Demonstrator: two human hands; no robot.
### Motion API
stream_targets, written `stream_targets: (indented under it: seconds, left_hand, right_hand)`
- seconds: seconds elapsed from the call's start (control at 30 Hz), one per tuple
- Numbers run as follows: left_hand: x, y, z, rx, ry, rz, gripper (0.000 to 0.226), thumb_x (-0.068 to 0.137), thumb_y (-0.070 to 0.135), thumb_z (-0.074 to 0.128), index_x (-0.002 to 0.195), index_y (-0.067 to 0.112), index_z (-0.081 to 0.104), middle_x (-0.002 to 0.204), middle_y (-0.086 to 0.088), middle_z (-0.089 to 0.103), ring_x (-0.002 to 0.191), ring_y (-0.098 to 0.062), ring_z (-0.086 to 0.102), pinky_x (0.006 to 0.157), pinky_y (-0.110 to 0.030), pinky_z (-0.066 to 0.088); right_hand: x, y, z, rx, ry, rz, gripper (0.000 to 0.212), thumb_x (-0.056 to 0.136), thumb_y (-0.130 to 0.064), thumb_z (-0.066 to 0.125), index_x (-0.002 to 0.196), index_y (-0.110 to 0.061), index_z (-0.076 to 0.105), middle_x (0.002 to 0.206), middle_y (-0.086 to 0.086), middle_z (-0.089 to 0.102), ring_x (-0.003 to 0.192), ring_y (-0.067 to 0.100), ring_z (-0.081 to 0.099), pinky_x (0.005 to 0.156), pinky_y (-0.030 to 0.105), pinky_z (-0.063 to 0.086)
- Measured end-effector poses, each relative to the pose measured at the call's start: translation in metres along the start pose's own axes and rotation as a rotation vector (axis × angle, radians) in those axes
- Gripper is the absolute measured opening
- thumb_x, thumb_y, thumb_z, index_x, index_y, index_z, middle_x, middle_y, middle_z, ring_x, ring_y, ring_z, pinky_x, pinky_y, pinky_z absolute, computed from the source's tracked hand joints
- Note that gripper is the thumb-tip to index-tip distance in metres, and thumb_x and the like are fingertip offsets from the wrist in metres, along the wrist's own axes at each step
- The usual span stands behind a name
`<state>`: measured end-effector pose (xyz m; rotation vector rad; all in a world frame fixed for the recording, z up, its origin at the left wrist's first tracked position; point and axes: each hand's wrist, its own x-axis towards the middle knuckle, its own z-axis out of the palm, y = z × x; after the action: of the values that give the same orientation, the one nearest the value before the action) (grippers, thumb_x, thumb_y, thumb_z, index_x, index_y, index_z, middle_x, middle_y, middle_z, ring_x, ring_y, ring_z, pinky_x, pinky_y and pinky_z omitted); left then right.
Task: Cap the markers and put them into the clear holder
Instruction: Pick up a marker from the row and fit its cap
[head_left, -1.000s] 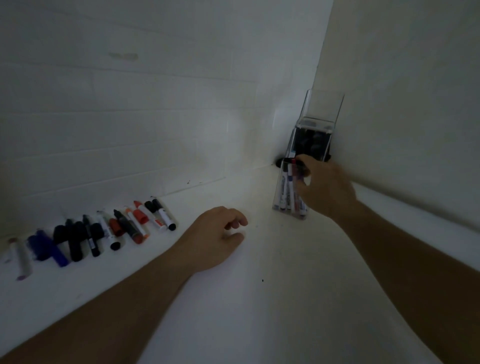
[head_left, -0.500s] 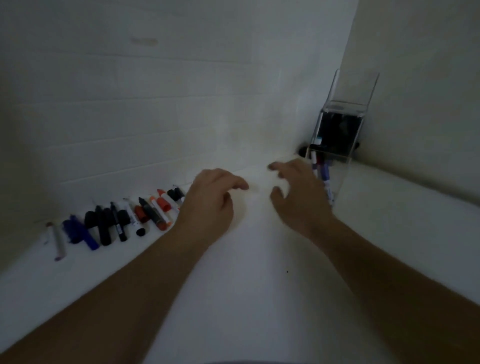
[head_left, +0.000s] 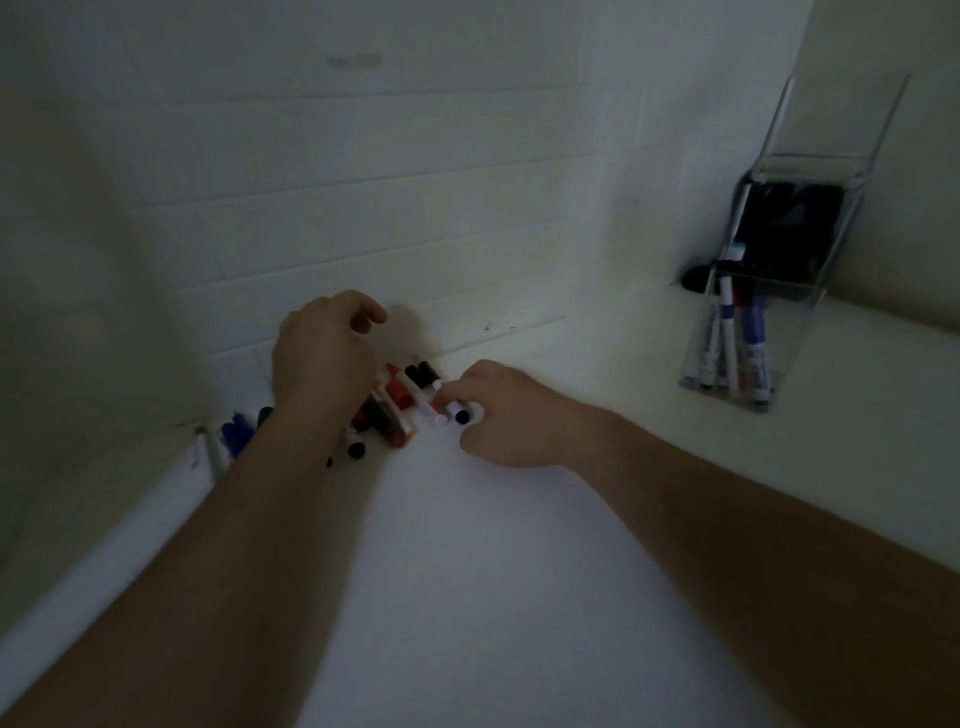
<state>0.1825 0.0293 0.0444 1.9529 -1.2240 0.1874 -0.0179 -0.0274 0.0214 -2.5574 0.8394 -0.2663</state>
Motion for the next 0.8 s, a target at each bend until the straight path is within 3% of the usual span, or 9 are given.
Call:
stream_targets:
  seconds: [0.1,0.2,0.27,0.4,0.53,0.6,0.7,0.8]
  left_hand:
    - [-0.001,-0.001,0.006,0.011,-0.022,-0.009,0.054,0.077,-0.007,0.044,0.103,0.035,0.066,0.103,0.008,0.060,0.100,-0.026,0.059,0.078,-0.046,0.058]
    - [-0.003,-0.002,0.012,0.027,-0.045,-0.004,0.046,0.081,0.001,0.050,0.105,0.036,0.068,0.106,0.005,0.065,0.101,-0.026,0.060,0.084,-0.047,0.056]
    - [-0.005,-0.001,0.016,0.072,-0.059,0.025,0.039,0.083,0.011,0.052,0.105,0.037,0.070,0.111,0.003,0.069,0.105,-0.026,0.058,0.090,-0.046,0.054]
    - [-0.011,0.006,0.020,0.183,-0.124,0.021,0.035,0.085,0.029,0.051,0.113,0.037,0.071,0.121,0.002,0.066,0.116,-0.030,0.048,0.099,-0.044,0.045]
    - [-0.017,0.013,0.026,0.360,-0.217,0.024,0.044,0.079,0.046,0.051,0.120,0.040,0.067,0.124,0.002,0.061,0.117,-0.029,0.047,0.101,-0.044,0.039]
    - [-0.015,0.017,0.030,0.451,-0.283,0.000,0.045,0.079,0.048,0.055,0.122,0.037,0.065,0.130,-0.003,0.054,0.120,-0.033,0.041,0.098,-0.046,0.033]
    - [-0.011,0.025,0.034,0.612,-0.379,-0.012,0.044,0.067,0.053,0.059,0.103,0.029,0.067,0.114,-0.007,0.051,0.110,-0.033,0.039,0.086,-0.045,0.030]
    - [-0.006,0.033,0.040,0.675,-0.429,-0.018,0.043,0.061,0.052,0.062,0.095,0.026,0.066,0.107,-0.007,0.048,0.106,-0.032,0.039,0.085,-0.045,0.030]
  right_hand:
    - [0.000,0.006,-0.001,-0.135,0.123,0.077,0.052,0.086,-0.057,0.041,0.104,-0.016,0.067,0.103,0.006,0.050,0.097,0.026,0.057,0.081,0.031,0.043]
    - [-0.010,0.023,-0.009,-0.395,0.251,0.221,0.043,0.096,-0.050,0.042,0.116,-0.017,0.061,0.105,0.012,0.056,0.099,0.032,0.060,0.078,0.036,0.045]
    - [-0.024,0.039,-0.017,-0.425,0.276,0.270,0.031,0.098,-0.050,0.044,0.108,-0.023,0.056,0.104,0.012,0.063,0.090,0.031,0.062,0.071,0.035,0.047]
    - [-0.057,0.063,-0.021,-0.120,0.440,0.297,0.021,0.100,-0.039,0.052,0.092,-0.023,0.041,0.074,-0.001,0.056,0.061,0.014,0.051,0.052,0.028,0.036]
    - [-0.068,0.072,-0.017,0.356,0.673,0.287,0.024,0.094,-0.039,0.064,0.093,-0.025,0.044,0.070,-0.005,0.052,0.059,0.014,0.047,0.057,0.028,0.040]
    - [-0.066,0.074,-0.016,0.365,0.649,0.277,0.026,0.093,-0.040,0.065,0.093,-0.026,0.044,0.070,-0.005,0.050,0.060,0.014,0.044,0.058,0.030,0.041]
    - [-0.064,0.077,-0.016,0.422,0.602,0.234,0.026,0.091,-0.042,0.066,0.091,-0.029,0.044,0.066,-0.006,0.048,0.058,0.012,0.042,0.058,0.032,0.042]
    - [-0.064,0.082,-0.018,0.460,0.611,0.224,0.024,0.091,-0.040,0.067,0.089,-0.029,0.045,0.063,-0.007,0.046,0.056,0.011,0.041,0.057,0.031,0.040]
